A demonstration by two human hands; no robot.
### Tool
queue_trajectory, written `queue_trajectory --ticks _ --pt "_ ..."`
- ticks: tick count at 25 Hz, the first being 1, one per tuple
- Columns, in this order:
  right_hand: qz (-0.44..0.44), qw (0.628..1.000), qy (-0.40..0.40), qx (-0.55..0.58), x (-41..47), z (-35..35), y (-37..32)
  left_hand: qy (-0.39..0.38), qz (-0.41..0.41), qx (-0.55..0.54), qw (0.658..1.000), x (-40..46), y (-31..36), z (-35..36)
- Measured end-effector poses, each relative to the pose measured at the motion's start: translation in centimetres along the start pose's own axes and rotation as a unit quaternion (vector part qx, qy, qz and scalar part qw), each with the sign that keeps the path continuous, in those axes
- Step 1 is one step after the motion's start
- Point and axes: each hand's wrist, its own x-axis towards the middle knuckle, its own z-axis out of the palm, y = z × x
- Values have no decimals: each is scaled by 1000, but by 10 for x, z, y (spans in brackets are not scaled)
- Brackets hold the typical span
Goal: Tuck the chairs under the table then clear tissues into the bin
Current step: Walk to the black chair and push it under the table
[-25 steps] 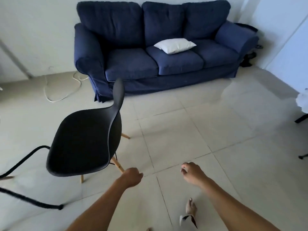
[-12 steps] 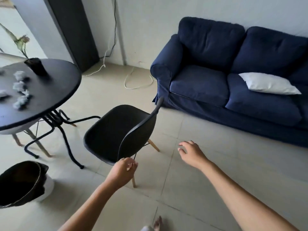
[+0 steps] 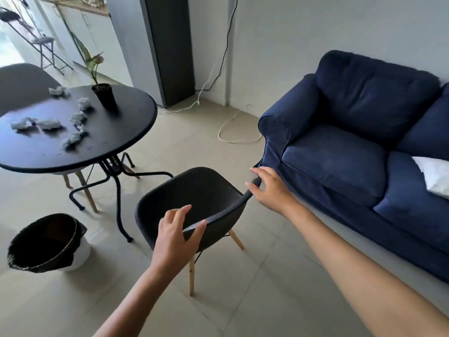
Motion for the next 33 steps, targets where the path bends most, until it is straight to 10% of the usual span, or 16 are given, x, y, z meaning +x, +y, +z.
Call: queue_trajectory --ticks 12,33 --pt "-269 922 -265 -83 66 -5 76 3 -58 143 988 8 49 70" --pt "-432 862 -261 -51 190 23 65 130 -150 226 954 95 52 91"
